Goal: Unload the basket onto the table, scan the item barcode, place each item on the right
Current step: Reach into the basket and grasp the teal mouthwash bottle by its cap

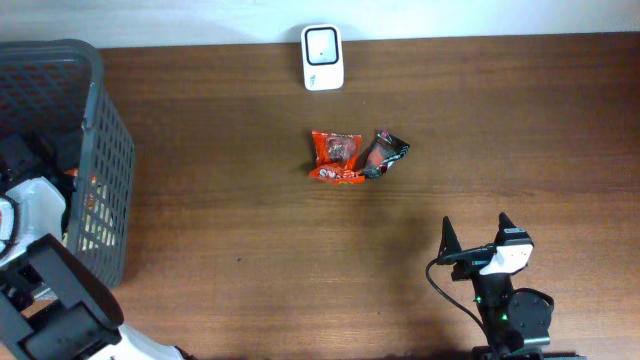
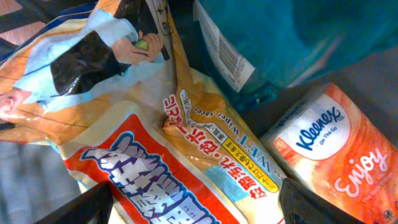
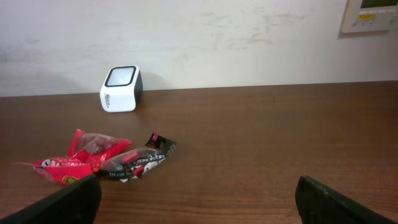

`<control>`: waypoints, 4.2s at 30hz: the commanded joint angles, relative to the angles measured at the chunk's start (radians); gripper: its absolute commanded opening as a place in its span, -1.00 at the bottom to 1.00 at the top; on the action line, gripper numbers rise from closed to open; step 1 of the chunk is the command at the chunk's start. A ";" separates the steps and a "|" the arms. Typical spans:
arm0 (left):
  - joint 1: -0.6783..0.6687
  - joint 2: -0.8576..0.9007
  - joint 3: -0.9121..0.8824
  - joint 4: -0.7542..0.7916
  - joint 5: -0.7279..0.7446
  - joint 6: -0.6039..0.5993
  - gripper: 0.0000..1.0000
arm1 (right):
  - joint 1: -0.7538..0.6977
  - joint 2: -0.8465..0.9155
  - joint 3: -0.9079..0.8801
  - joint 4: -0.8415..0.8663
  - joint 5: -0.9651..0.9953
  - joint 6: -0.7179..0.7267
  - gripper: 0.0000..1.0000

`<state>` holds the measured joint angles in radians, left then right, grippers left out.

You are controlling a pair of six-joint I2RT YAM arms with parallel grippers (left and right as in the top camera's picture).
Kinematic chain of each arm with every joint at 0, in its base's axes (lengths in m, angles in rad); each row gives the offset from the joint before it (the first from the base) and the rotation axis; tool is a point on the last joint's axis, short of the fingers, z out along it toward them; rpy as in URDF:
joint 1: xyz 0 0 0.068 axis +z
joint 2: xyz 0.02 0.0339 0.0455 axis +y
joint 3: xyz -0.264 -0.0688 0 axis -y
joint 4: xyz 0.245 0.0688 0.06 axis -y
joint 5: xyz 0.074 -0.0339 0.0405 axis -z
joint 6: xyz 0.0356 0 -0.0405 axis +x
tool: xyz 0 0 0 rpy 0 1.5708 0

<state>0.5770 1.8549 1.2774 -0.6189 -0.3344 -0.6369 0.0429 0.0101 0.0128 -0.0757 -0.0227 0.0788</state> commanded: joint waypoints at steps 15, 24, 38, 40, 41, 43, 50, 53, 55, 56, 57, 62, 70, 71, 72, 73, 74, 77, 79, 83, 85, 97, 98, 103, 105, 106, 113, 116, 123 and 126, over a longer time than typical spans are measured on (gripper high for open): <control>0.013 0.041 -0.112 -0.109 0.058 -0.007 0.74 | 0.001 -0.006 -0.007 -0.004 0.008 0.004 0.97; 0.013 -0.028 -0.026 -0.100 0.132 0.082 0.98 | 0.001 -0.006 -0.007 -0.004 0.009 0.004 0.97; 0.013 -0.153 -0.214 0.051 0.101 -0.029 0.73 | 0.001 -0.006 -0.007 -0.004 0.009 0.004 0.97; 0.013 -0.153 -0.230 0.126 0.101 -0.029 0.78 | 0.001 -0.006 -0.007 -0.004 0.009 0.004 0.97; 0.013 -0.153 -0.230 0.141 0.101 -0.029 0.79 | 0.001 -0.006 -0.007 -0.004 0.009 0.004 0.97; 0.013 -0.153 -0.230 0.159 0.093 -0.029 0.75 | 0.001 -0.006 -0.007 -0.004 0.009 0.004 0.97; 0.013 -0.183 -0.224 0.174 0.072 0.018 0.28 | 0.001 -0.006 -0.007 -0.004 0.009 0.004 0.96; 0.013 -0.249 -0.208 0.175 0.072 0.024 -0.25 | 0.001 -0.006 -0.007 -0.004 0.008 0.004 0.97; 0.013 -0.296 -0.208 0.188 0.072 0.025 -0.58 | 0.001 -0.006 -0.007 -0.004 0.009 0.004 0.97; 0.013 -0.314 -0.208 0.190 0.074 0.025 -0.69 | 0.001 -0.006 -0.007 -0.004 0.009 0.004 0.97; 0.013 -0.329 -0.208 0.194 0.077 0.024 -0.59 | 0.001 -0.006 -0.007 -0.004 0.009 0.004 0.97; 0.013 -0.394 -0.196 0.214 0.092 0.086 0.27 | 0.001 -0.006 -0.007 -0.004 0.009 0.004 0.97; 0.012 -0.454 -0.151 0.222 0.115 0.190 -0.07 | 0.001 -0.006 -0.007 -0.004 0.009 0.004 0.97; 0.012 -0.455 -0.134 0.220 0.139 0.238 0.08 | 0.001 -0.006 -0.007 -0.004 0.009 0.004 0.97; 0.012 -0.457 -0.120 0.211 0.164 0.254 0.08 | 0.001 -0.006 -0.007 -0.004 0.009 0.004 0.97; 0.013 -0.457 -0.105 0.196 0.172 0.266 -0.53 | 0.001 -0.006 -0.007 -0.004 0.009 0.004 0.97; 0.013 -0.457 -0.085 0.176 0.169 0.268 -0.97 | 0.001 -0.006 -0.007 -0.004 0.009 0.004 0.97; 0.013 -0.455 -0.080 0.229 0.119 0.269 0.30 | 0.001 -0.006 -0.007 -0.004 0.009 0.004 0.97; 0.013 -0.454 -0.080 0.275 0.060 0.268 0.89 | 0.001 -0.006 -0.007 -0.004 0.009 0.004 0.97; 0.018 -0.390 -0.080 0.314 -0.126 0.269 0.84 | 0.001 -0.006 -0.007 -0.004 0.009 0.004 0.97; 0.031 -0.326 -0.080 0.331 -0.134 0.269 0.82 | 0.001 -0.006 -0.007 -0.004 0.009 0.004 0.97; 0.035 -0.172 -0.080 0.542 -0.100 0.303 0.32 | 0.001 -0.006 -0.007 -0.004 0.009 0.004 0.97; 0.035 -0.164 -0.080 0.544 -0.100 0.303 0.30 | 0.001 -0.006 -0.007 -0.004 0.009 0.004 0.97; 0.035 -0.114 -0.080 0.575 -0.101 0.303 0.18 | 0.001 -0.006 -0.007 -0.004 0.008 0.004 0.97; 0.035 -0.114 -0.080 0.605 -0.101 0.303 -0.08 | 0.001 -0.006 -0.007 -0.004 0.009 0.004 0.97; 0.035 -0.114 -0.080 0.607 -0.100 0.303 -0.19 | 0.001 -0.006 -0.007 -0.004 0.009 0.004 0.97; 0.035 -0.114 -0.079 0.624 -0.100 0.360 -0.63 | 0.001 -0.006 -0.007 -0.004 0.009 0.004 0.97; 0.035 -0.120 -0.079 0.624 -0.100 0.378 -0.80 | 0.001 -0.006 -0.007 -0.004 0.009 0.004 0.97; 0.034 -0.238 -0.079 0.607 0.071 0.377 -1.00 | 0.001 -0.006 -0.007 -0.004 0.009 0.004 0.97; 0.034 -0.280 -0.079 0.561 0.196 0.377 -1.00 | 0.001 -0.006 -0.007 -0.004 0.009 0.004 0.96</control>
<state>0.6083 1.6524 1.1809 -0.0528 -0.2653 -0.2714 0.0429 0.0101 0.0128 -0.0757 -0.0227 0.0788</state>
